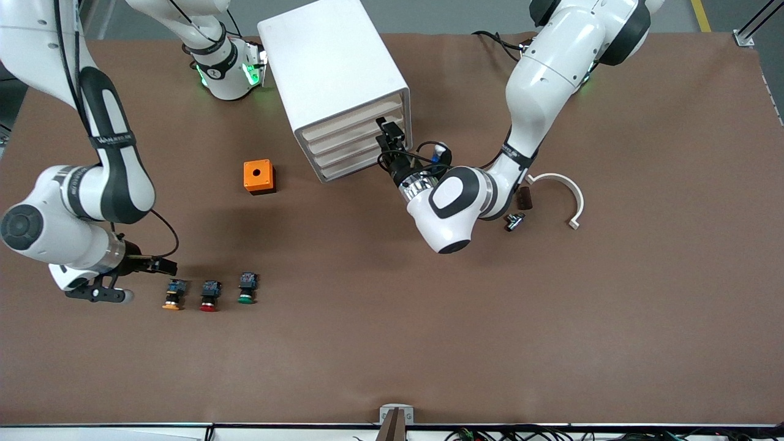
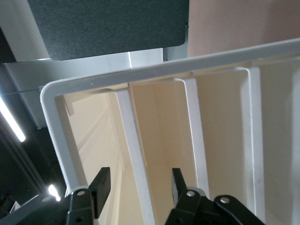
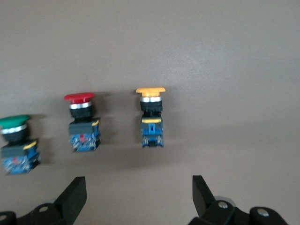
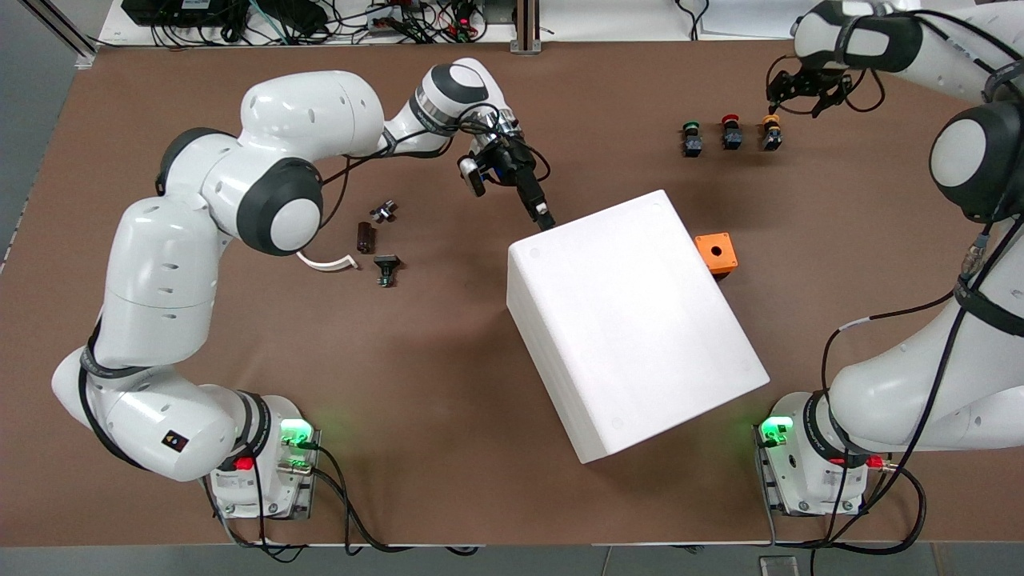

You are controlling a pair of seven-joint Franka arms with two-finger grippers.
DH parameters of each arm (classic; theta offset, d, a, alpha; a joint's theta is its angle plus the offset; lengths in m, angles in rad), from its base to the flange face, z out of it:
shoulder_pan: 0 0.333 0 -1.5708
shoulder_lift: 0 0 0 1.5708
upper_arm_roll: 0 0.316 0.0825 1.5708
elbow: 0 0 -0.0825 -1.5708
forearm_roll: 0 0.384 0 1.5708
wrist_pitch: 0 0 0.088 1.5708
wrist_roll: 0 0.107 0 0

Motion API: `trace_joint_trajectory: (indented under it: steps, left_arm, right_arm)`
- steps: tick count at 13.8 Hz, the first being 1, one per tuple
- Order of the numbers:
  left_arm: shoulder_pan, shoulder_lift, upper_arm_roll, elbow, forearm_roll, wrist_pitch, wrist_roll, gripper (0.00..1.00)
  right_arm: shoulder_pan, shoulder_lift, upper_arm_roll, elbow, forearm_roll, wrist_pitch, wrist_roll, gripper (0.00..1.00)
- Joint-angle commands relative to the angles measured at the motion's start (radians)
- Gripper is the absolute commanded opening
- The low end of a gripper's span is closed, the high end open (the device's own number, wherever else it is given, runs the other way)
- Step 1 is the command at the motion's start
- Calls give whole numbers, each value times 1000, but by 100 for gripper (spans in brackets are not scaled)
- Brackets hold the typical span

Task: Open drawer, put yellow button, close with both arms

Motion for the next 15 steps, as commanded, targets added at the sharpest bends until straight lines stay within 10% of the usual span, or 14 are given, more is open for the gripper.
trace_joint_trajectory:
  steps: [1,10,15]
  left_arm:
    - [-7,-5,-13,-17,-26,-19,-25,59]
    - [-29,29,-42,-20,-44,-22,-79,52]
    - [-62,30,-44,-21,-63,-22,-80,35]
  right_arm:
    - [-7,48,11,-31,3,107,28,100]
    - [-10,183,10,30,-7,217,40,99]
    - [-16,198,10,30,-13,247,25,51]
